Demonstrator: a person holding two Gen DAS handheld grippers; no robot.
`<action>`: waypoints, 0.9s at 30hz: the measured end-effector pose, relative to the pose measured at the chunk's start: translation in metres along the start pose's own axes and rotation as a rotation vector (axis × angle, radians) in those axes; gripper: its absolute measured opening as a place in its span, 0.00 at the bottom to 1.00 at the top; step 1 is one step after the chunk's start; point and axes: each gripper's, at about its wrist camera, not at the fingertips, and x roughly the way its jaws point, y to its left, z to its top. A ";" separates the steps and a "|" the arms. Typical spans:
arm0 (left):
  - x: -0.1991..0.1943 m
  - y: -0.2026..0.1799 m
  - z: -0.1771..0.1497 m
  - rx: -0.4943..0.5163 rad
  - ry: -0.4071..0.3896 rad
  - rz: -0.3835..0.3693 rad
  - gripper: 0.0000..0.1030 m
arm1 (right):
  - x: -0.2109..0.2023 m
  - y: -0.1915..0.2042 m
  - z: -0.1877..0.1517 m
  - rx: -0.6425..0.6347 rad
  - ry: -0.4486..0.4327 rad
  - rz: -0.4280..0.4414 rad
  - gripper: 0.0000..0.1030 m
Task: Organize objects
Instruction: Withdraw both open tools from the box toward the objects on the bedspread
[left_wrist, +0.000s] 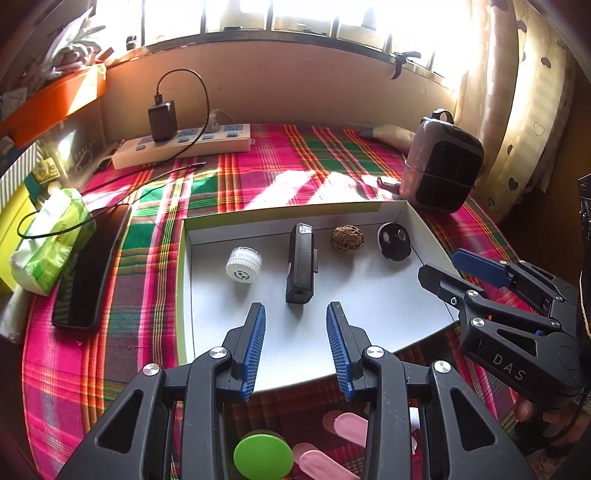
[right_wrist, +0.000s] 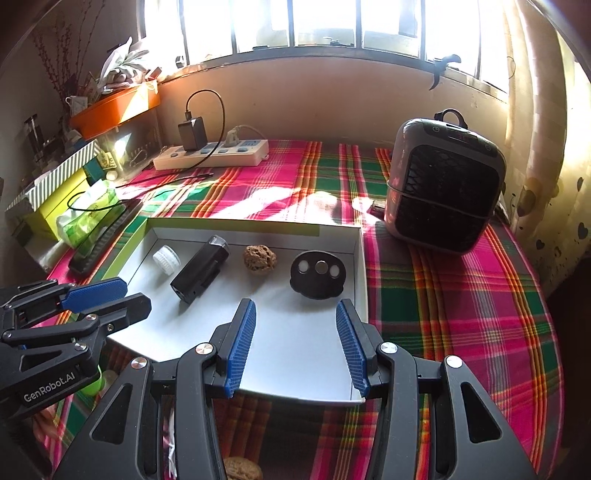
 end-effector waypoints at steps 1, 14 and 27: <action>-0.003 0.001 -0.002 -0.002 -0.006 0.004 0.31 | -0.002 0.000 -0.002 0.001 -0.002 -0.003 0.45; -0.031 0.031 -0.029 -0.056 -0.033 0.011 0.31 | -0.027 0.002 -0.024 0.002 -0.026 0.016 0.45; -0.043 0.047 -0.059 -0.087 -0.032 -0.031 0.32 | -0.038 0.010 -0.053 -0.005 -0.022 0.044 0.48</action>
